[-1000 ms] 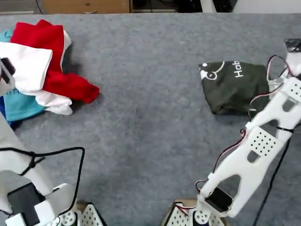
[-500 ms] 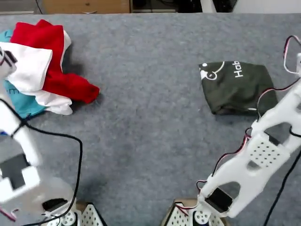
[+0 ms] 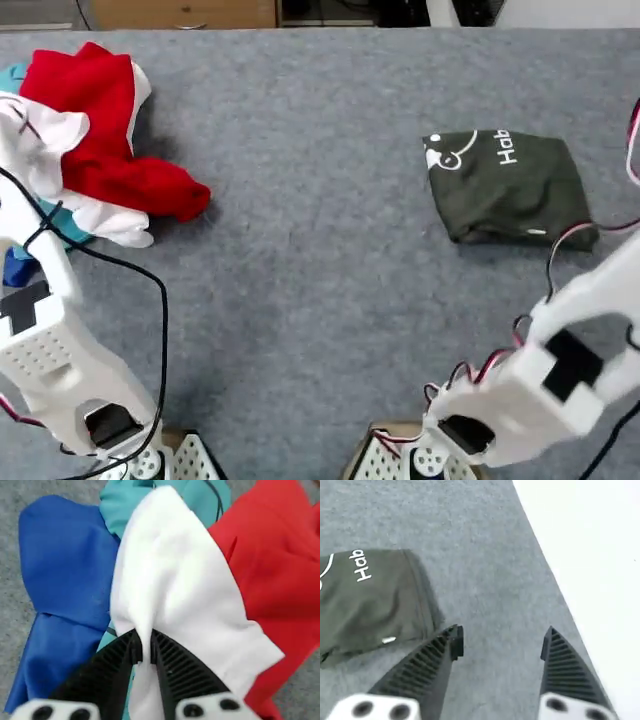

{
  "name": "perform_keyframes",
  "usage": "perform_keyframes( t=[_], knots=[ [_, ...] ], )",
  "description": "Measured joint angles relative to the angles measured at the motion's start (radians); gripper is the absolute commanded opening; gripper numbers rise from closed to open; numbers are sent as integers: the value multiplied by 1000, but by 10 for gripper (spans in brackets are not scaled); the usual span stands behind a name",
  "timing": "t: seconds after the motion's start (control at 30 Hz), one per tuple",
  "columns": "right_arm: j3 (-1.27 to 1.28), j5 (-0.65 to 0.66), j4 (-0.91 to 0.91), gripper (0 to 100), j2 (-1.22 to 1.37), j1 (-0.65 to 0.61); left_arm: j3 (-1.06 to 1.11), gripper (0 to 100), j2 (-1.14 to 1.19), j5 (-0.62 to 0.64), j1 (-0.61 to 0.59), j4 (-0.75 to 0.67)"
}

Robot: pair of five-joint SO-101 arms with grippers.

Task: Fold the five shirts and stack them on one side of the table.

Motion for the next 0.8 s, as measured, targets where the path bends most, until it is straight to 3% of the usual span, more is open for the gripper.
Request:
perform_keyframes(
  t=[0.13,0.23,0.43,0.6,0.8],
  knots=[
    [117,0,-18,249,-112,0,-247,19,-106,23,28,209],
    [169,0,-25,249,-157,0,-430,19,-203,23,112,359],
    [252,0,-25,249,-192,-26,-735,19,-381,34,454,568],
    [301,0,-25,249,-192,-26,-724,19,-471,14,844,575],
    [344,0,-28,249,-192,-26,-434,19,-522,25,1162,575]
  ],
)
